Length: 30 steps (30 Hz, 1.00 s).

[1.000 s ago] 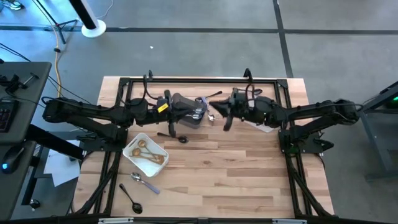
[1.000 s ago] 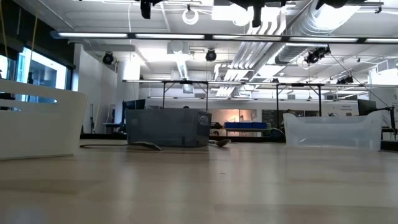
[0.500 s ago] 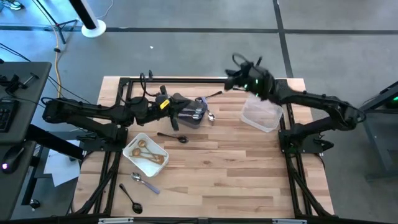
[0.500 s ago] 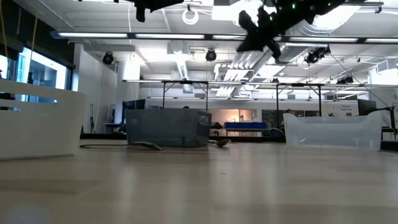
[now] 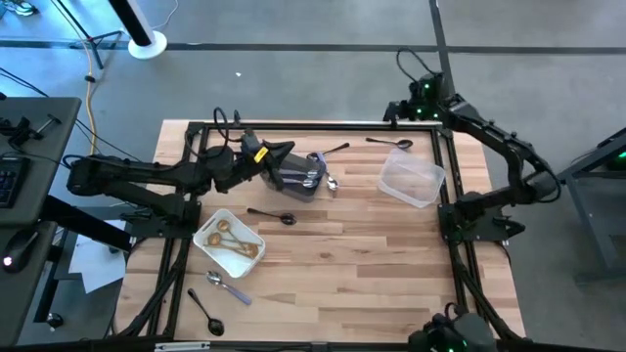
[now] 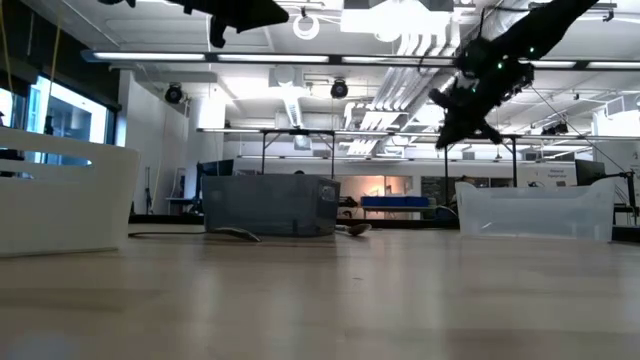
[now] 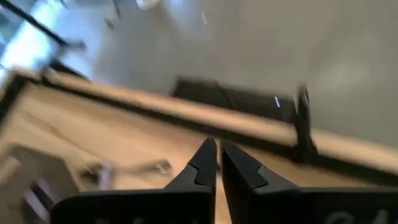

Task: Sort silverware by color (type)
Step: Put the top right black spoon into the transparent bin

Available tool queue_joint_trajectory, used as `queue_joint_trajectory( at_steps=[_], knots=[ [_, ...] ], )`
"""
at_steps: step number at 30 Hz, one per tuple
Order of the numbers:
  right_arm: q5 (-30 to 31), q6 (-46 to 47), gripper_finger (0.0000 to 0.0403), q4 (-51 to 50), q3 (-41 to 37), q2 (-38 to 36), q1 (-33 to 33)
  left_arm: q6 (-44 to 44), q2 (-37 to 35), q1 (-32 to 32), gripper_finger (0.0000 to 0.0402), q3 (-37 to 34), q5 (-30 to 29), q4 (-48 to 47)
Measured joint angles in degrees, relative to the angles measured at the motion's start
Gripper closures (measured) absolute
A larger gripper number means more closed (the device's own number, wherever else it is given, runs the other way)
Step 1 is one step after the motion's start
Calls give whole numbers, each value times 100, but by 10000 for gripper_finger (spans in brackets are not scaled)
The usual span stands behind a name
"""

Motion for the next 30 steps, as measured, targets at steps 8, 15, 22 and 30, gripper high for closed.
queue_joint_trajectory(
  at_steps=[8, 15, 22, 30],
  knots=[
    [300, -1221, 317, -2333, 1230, 1648, -57, -12, -2, 45, 401, 0, 195, -75],
    [329, -1965, 270, -3403, 2299, 2805, -82, -300, -2, 43, 401, 0, 363, -173],
    [242, -1715, 269, -3590, 2528, 3310, -46, -299, -2, 41, 401, 0, 369, -172],
    [248, -1852, 269, -3679, 2528, 3546, 78, -295, -2, 41, 401, 0, 368, -170]
  ],
)
